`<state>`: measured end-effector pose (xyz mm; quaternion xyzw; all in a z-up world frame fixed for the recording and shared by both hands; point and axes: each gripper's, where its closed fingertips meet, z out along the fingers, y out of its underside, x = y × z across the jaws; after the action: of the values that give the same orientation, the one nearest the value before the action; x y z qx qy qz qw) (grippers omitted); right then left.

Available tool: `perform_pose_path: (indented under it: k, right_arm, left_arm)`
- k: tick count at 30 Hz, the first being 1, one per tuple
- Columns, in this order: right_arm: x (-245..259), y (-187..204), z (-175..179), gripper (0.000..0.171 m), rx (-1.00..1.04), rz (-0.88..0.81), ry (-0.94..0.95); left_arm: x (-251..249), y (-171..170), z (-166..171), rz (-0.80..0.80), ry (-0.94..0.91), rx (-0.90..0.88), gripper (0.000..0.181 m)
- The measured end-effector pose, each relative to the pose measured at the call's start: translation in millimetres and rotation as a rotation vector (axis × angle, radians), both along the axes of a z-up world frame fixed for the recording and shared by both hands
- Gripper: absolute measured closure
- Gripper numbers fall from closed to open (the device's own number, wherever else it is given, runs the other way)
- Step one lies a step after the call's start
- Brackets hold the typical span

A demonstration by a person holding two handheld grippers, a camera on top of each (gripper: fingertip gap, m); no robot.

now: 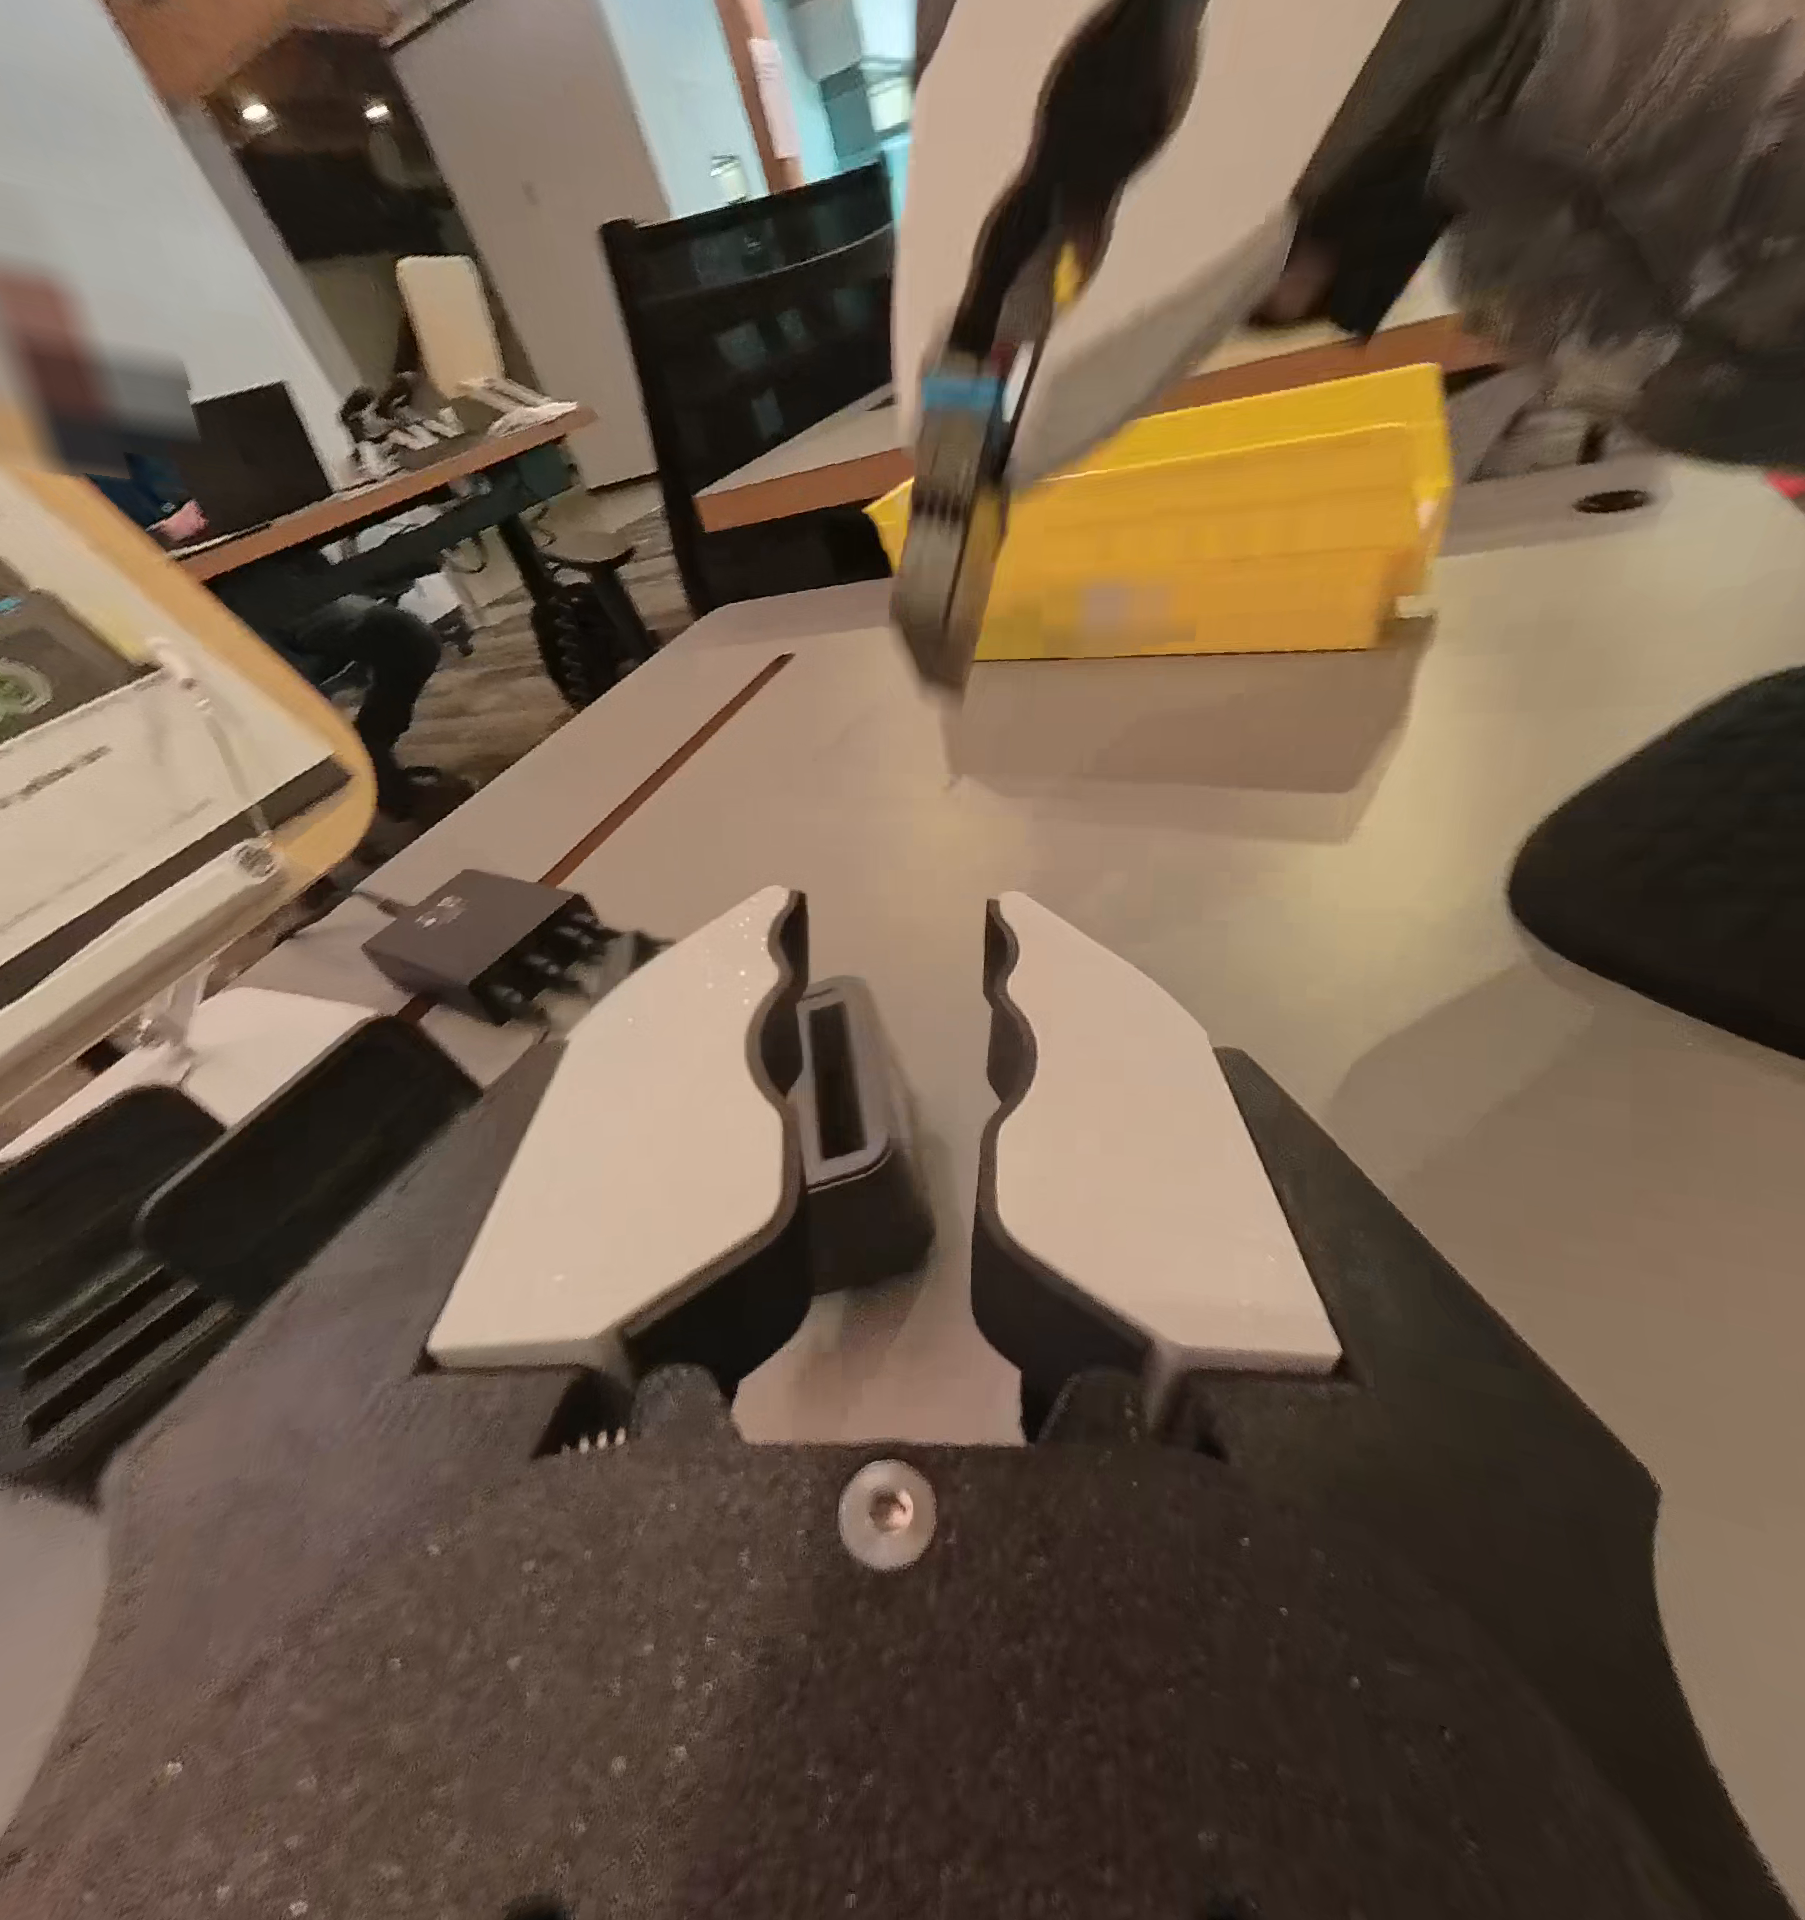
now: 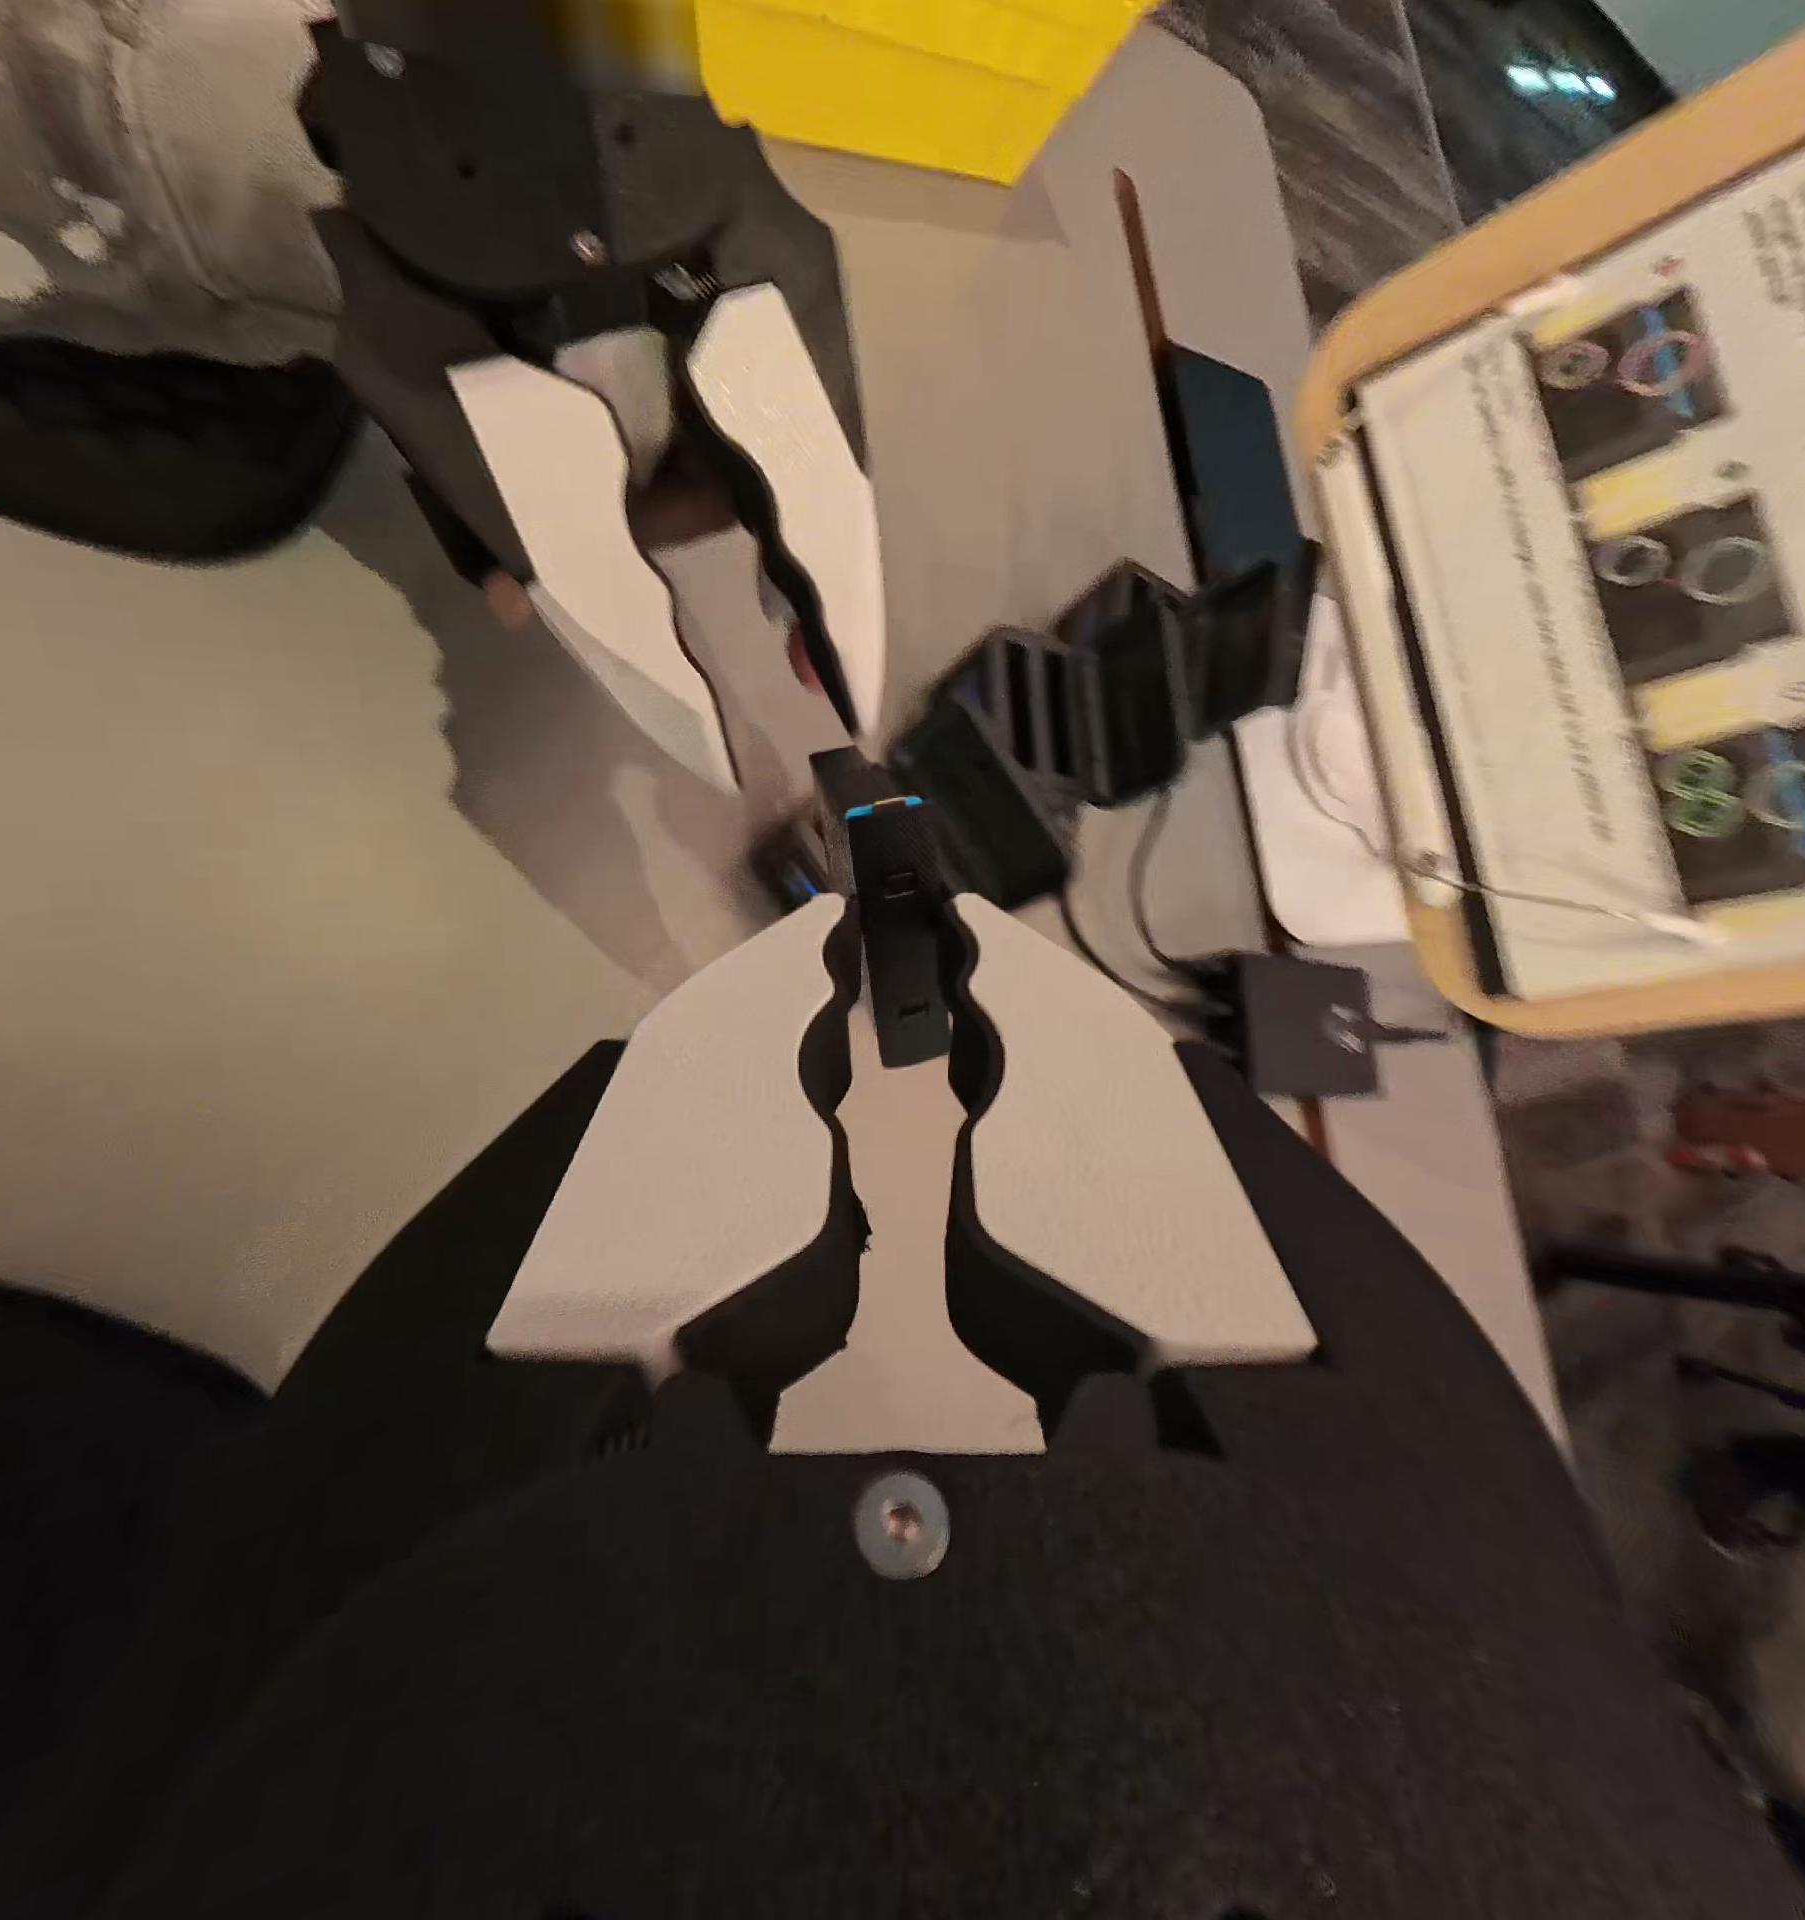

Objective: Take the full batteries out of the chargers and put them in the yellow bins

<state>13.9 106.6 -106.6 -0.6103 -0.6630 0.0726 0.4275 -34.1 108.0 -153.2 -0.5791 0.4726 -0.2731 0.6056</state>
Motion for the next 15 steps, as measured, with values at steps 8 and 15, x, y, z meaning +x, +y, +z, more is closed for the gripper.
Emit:
perform_pose_path:
  k: [8,15]
  right_arm:
    - [179,70,69,0.157,0.100,-0.354,-0.402]
    - [326,76,5,0.157,-0.164,-0.559,-0.633]
  left_arm:
    - [-21,28,-4,0.169,0.000,-0.013,0.151]
    - [-25,36,-12,0.218,0.032,-0.017,0.154]
